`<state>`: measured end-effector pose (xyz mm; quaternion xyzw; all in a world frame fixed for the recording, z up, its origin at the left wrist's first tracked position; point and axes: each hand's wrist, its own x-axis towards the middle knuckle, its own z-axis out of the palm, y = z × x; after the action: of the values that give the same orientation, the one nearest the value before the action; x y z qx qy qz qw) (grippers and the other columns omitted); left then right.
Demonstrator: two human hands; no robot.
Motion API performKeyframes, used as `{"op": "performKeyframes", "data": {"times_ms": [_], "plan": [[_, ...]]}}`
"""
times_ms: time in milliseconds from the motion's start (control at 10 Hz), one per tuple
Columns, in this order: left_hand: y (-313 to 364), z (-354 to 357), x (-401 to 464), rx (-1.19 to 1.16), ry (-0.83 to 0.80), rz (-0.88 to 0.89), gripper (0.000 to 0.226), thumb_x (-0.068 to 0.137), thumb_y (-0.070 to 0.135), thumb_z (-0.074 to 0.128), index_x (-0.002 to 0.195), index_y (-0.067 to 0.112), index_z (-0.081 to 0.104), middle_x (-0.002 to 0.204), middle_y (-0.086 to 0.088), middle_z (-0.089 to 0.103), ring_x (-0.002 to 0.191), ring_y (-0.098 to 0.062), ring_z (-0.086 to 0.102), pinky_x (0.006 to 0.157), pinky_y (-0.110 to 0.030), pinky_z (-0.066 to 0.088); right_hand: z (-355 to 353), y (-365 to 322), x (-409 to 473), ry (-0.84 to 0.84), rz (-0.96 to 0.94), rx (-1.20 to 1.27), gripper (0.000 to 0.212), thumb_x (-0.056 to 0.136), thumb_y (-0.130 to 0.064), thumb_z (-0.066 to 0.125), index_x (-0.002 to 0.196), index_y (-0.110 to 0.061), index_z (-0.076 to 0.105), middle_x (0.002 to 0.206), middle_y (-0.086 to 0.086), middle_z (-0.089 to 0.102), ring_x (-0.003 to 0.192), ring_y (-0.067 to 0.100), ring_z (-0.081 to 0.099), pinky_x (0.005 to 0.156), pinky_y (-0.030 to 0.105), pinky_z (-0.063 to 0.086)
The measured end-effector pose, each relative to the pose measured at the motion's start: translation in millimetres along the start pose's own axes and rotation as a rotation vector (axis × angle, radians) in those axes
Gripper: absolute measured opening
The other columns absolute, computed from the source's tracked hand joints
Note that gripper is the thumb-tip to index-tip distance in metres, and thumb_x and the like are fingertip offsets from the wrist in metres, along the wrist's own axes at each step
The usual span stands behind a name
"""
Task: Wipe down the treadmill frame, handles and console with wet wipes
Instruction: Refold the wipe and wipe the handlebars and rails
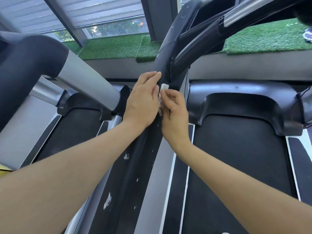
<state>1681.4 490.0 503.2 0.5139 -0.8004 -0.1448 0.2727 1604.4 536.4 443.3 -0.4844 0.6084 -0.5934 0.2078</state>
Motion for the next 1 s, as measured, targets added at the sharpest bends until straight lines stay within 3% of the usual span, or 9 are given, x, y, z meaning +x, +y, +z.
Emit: {"op": "performKeyframes", "data": {"times_ms": [100, 200, 300, 500, 600, 700, 800, 900, 1000], "plan": [[-1, 1, 0, 0.004, -0.004, 0.001, 0.04, 0.098, 0.009, 0.039, 0.137, 0.013, 0.049, 0.138, 0.006, 0.045, 0.123, -0.004, 0.042, 0.096, -0.004, 0.026, 2, -6, 14, 0.041, 0.129, 0.112, 0.018, 0.095, 0.0, 0.049, 0.11, 0.001, 0.059, 0.098, -0.004, 0.059, 0.079, -0.01, 0.05, 0.076, 0.003, 0.039], [-2, 2, 0, 0.003, 0.002, 0.012, 0.039, 0.098, 0.008, 0.04, 0.136, 0.012, 0.05, 0.137, 0.005, 0.046, 0.122, -0.004, 0.043, 0.093, 0.003, 0.022, 6, -5, -9, 0.01, 0.146, 0.174, 0.016, 0.097, -0.005, 0.049, 0.107, -0.001, 0.06, 0.096, -0.003, 0.059, 0.078, -0.003, 0.049, 0.076, 0.009, 0.041], [-2, 2, 0, 0.001, 0.011, 0.01, 0.039, 0.098, 0.008, 0.04, 0.135, 0.011, 0.05, 0.136, 0.005, 0.046, 0.121, -0.003, 0.043, 0.093, 0.004, 0.021, -5, -13, -40, -0.076, 0.066, 0.036, 0.01, 0.098, -0.012, 0.049, 0.101, -0.007, 0.057, 0.077, -0.017, 0.059, 0.073, -0.001, 0.054, 0.069, 0.011, 0.044], [-1, 1, 0, 0.035, -0.002, 0.007, 0.039, 0.098, 0.01, 0.04, 0.137, 0.012, 0.049, 0.137, 0.006, 0.046, 0.123, -0.005, 0.043, 0.091, 0.003, 0.021, 9, 3, 10, -0.042, 0.252, 0.211, 0.029, 0.098, -0.003, 0.043, 0.125, -0.001, 0.054, 0.108, -0.01, 0.044, 0.081, 0.0, 0.044, 0.074, 0.004, 0.037], [-1, 1, 0, 0.037, -0.002, 0.007, 0.039, 0.098, 0.01, 0.04, 0.136, 0.013, 0.049, 0.136, 0.006, 0.046, 0.121, -0.004, 0.043, 0.088, 0.007, 0.02, 8, 6, 9, -0.05, 0.224, 0.154, 0.025, 0.1, -0.01, 0.042, 0.12, 0.001, 0.053, 0.091, -0.015, 0.046, 0.075, -0.006, 0.045, 0.067, 0.005, 0.039], [-1, 0, 0, 0.035, 0.008, 0.012, 0.039, 0.098, 0.01, 0.041, 0.136, 0.013, 0.05, 0.136, 0.006, 0.047, 0.118, -0.001, 0.042, 0.088, 0.007, 0.021, 6, 2, -45, -0.116, 0.07, 0.087, 0.028, 0.095, -0.001, 0.045, 0.121, 0.001, 0.055, 0.107, -0.018, 0.045, 0.094, -0.017, 0.042, 0.086, -0.001, 0.032], [-1, 1, 0, 0.041, 0.008, 0.015, 0.039, 0.098, 0.01, 0.041, 0.136, 0.012, 0.05, 0.135, 0.006, 0.047, 0.117, 0.001, 0.042, 0.087, 0.008, 0.021, 5, 14, -48, -0.11, 0.075, 0.08, 0.023, 0.097, -0.006, 0.047, 0.119, -0.004, 0.053, 0.095, -0.021, 0.046, 0.085, -0.012, 0.046, 0.077, 0.001, 0.037], [0, 0, 0, 0.052, 0.005, 0.008, 0.04, 0.098, 0.01, 0.041, 0.136, 0.013, 0.05, 0.136, 0.006, 0.046, 0.121, -0.004, 0.043, 0.087, 0.009, 0.019, 0, 17, 1, -0.035, 0.249, 0.024, 0.013, 0.1, -0.02, 0.045, 0.106, -0.009, 0.047, 0.077, -0.002, 0.044, 0.067, 0.006, 0.041, 0.052, 0.01, 0.038], [0, 0, 0, 0.056, 0.002, 0.002, 0.04, 0.098, 0.01, 0.041, 0.137, 0.013, 0.049, 0.137, 0.006, 0.046, 0.121, -0.003, 0.042, 0.086, 0.009, 0.018, 0, 14, 23, -0.118, 0.493, 0.146, 0.015, 0.102, -0.025, 0.04, 0.103, -0.011, 0.044, 0.081, -0.003, 0.046, 0.071, 0.007, 0.044, 0.048, 0.008, 0.039]]}}
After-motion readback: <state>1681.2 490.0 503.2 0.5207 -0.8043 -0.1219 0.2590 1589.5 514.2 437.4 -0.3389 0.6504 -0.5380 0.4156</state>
